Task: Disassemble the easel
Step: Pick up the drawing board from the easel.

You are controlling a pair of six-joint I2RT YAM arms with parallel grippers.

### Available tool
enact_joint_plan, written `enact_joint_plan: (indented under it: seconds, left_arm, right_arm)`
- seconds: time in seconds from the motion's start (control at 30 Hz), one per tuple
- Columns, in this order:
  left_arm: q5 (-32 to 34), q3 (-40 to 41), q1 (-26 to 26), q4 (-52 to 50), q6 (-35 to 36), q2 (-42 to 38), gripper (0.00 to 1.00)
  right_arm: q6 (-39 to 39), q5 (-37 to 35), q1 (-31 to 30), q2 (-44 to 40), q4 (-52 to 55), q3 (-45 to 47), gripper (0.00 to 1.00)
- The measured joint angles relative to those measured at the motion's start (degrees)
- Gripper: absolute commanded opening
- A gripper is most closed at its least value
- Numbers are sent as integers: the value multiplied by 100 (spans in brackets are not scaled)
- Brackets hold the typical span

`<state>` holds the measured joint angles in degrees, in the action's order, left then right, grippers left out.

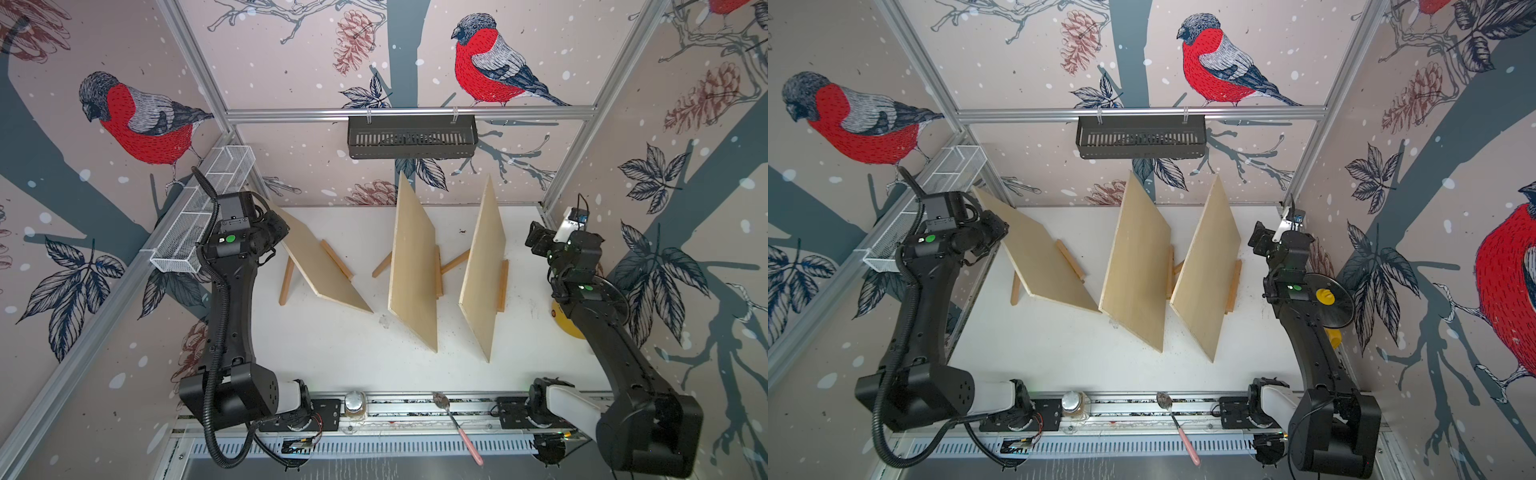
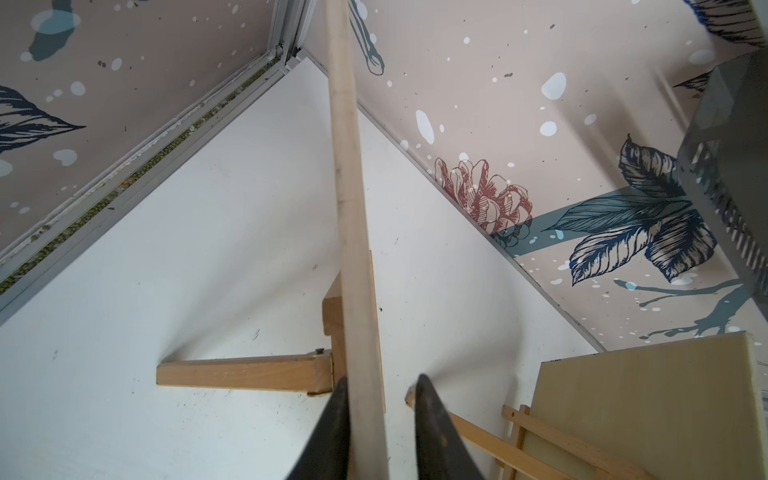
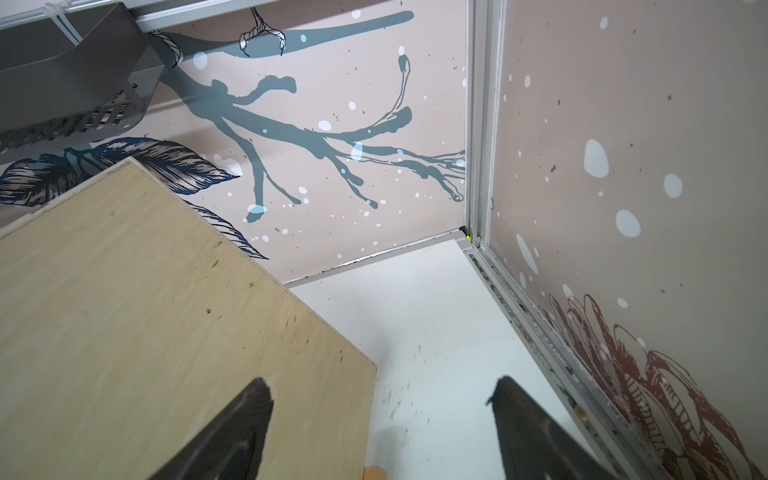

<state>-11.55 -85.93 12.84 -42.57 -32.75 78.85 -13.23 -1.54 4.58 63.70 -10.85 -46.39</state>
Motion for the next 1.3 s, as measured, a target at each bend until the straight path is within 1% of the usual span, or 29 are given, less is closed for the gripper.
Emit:
enact_joint_plan:
  seconds: [0.13,0.2,0.23,0.53,0.7,0.97,1.07,1.3]
  left_arm:
    - [35,-225,-33,-175,70,227,9]
    - [7,-345,-72,-212,166,326,1]
    - [-7,-387,-87,-229,173,354,0]
    - [-70,-780,-201,-721,424,452,0]
    - [-44,-1134,-509,-997,638,461,0]
    - [-72,-1777,-1080,-1099,682,448,0]
    - [0,-2256,-1213,-1246,684,452,0]
    - [640,-3869,-1580,-2017,776,522,0]
  right_arm:
    - [0,2,9,-2,4,0,85]
    - [0,0,9,-22,11,0,85]
    - [0,0,11,-35,11,0,85]
    - [-2,7,22,-151,11,2,85]
    - [-4,31,22,-249,50,2,84]
    - [-9,70,22,-446,114,2,85]
    - [-9,70,22,-516,168,2,84]
    - [-26,133,20,-673,181,2,84]
